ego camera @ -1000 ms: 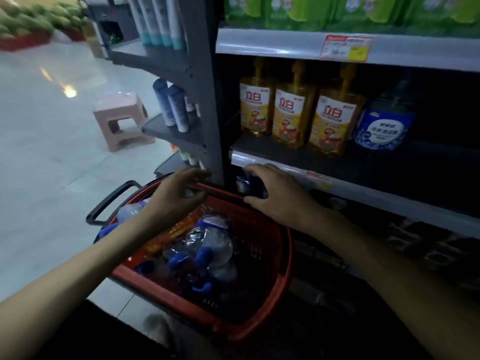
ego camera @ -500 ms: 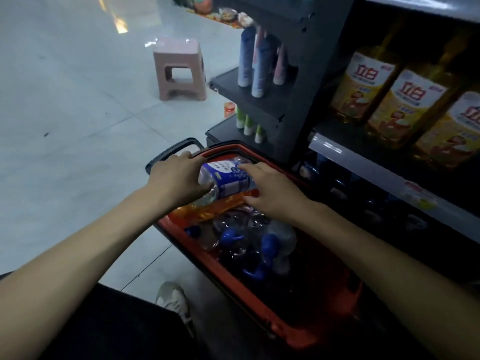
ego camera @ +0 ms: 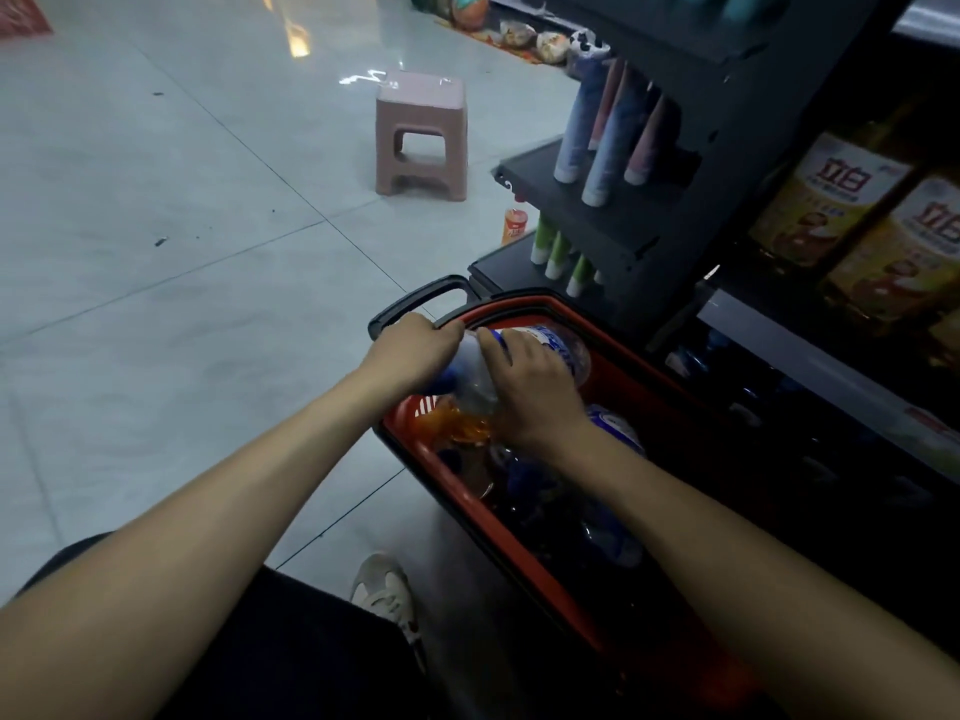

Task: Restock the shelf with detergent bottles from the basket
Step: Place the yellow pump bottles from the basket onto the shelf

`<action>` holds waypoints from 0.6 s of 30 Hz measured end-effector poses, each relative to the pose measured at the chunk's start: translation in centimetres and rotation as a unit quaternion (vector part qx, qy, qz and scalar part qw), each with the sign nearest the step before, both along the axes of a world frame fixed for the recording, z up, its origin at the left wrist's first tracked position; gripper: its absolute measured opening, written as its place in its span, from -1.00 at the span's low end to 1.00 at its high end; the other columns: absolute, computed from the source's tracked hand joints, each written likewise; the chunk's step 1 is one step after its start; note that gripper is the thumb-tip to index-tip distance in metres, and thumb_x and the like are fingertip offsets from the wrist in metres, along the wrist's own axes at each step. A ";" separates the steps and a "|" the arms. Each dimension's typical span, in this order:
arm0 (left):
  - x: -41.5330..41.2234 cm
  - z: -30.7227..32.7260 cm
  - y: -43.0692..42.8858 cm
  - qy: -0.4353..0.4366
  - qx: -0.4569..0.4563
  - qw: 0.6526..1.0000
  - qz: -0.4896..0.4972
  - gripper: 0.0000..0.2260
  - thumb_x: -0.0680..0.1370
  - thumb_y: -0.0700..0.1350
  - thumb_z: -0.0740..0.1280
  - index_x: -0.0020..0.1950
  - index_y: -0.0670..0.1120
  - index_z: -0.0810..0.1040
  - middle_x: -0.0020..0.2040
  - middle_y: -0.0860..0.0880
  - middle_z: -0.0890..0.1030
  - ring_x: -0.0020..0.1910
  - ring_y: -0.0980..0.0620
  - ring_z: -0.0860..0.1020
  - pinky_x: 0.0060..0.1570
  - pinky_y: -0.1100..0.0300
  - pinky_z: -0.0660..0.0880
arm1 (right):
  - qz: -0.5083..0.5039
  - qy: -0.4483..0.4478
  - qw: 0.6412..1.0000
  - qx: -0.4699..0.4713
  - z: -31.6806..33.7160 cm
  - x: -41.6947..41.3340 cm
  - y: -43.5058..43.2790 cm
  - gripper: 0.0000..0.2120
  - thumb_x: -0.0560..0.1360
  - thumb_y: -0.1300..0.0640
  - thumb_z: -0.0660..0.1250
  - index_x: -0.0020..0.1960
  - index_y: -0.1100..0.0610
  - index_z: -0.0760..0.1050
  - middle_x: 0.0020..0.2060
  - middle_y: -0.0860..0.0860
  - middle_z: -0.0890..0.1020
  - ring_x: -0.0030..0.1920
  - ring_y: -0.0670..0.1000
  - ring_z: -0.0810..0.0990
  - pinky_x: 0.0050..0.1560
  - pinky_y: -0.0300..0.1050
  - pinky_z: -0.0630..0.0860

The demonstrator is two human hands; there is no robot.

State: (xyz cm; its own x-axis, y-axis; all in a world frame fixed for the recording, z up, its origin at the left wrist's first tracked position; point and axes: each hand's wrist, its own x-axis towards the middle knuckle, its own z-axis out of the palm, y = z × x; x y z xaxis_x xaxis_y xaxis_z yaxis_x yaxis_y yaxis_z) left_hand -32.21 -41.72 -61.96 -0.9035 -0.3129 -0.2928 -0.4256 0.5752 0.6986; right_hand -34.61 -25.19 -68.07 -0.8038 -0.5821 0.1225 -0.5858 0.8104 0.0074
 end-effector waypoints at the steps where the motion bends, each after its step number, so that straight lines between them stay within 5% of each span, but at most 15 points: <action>1: 0.2 0.1 0.2 0.007 0.007 1.000 0.015 -0.57 0.65 0.11 0.23 -0.16 -0.22 0.60 -0.24 -0.19 0.62 -0.19 -0.22 0.58 -0.12 0.05 0.50 | 0.001 0.011 1.000 0.006 0.1 0.1 0.3 -0.10 0.27 -0.04 0.58 0.47 0.14 0.24 0.19 0.16 0.52 0.17 0.19 0.54 0.09 0.10 0.56; 7: 2.7 0.5 2.6 -0.014 0.097 0.995 -0.001 -0.66 0.54 0.02 0.27 -0.13 -0.24 0.65 -0.32 -0.20 0.70 -0.31 -0.20 0.71 -0.14 -0.16 0.70 | 0.027 0.007 1.000 0.008 0.0 1.4 3.6 0.03 0.21 -0.09 0.59 0.56 0.02 0.19 0.25 0.20 0.47 0.20 0.25 0.51 0.08 0.11 0.58; 11: 4.4 -0.6 4.5 -0.051 0.153 0.987 -0.017 -0.79 0.61 -0.11 0.27 -0.03 -0.22 0.61 -0.17 -0.25 0.72 -0.20 -0.22 0.73 -0.06 -0.15 0.71 | 0.067 -0.014 0.997 0.039 0.9 2.2 5.7 0.10 0.14 -0.03 0.66 0.52 -0.08 0.11 0.29 0.26 0.46 0.26 0.31 0.49 0.08 0.15 0.56; 15: 4.5 -0.9 3.7 -0.069 0.191 0.978 -0.046 -0.86 0.61 -0.30 0.25 0.04 -0.18 0.60 -0.15 -0.21 0.74 -0.14 -0.17 0.75 0.05 -0.09 0.69 | 0.078 -0.057 0.982 0.160 1.9 2.5 6.5 0.14 0.26 -0.06 0.61 0.54 -0.14 -0.13 0.53 0.18 0.11 0.55 0.28 0.10 0.35 0.22 0.39; 18: 2.8 -2.1 2.0 0.030 -0.074 0.989 -0.126 -0.79 0.55 -0.25 0.34 0.12 -0.08 0.68 0.00 -0.07 0.74 -0.04 -0.09 0.72 0.02 -0.10 0.68 | 0.109 -0.095 0.975 0.170 2.6 2.6 7.0 0.01 0.42 0.05 0.52 0.57 -0.13 -0.15 0.58 0.11 0.01 0.61 0.21 -0.03 0.39 0.18 0.40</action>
State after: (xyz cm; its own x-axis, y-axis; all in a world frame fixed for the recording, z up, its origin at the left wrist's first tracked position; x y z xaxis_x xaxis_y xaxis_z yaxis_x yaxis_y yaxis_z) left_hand -29.40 -39.72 -64.03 -0.9726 -0.1117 -0.2041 -0.2165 0.7557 0.6181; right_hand -31.97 -18.21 -65.49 -0.6464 -0.7218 -0.2475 -0.7603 0.6368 0.1286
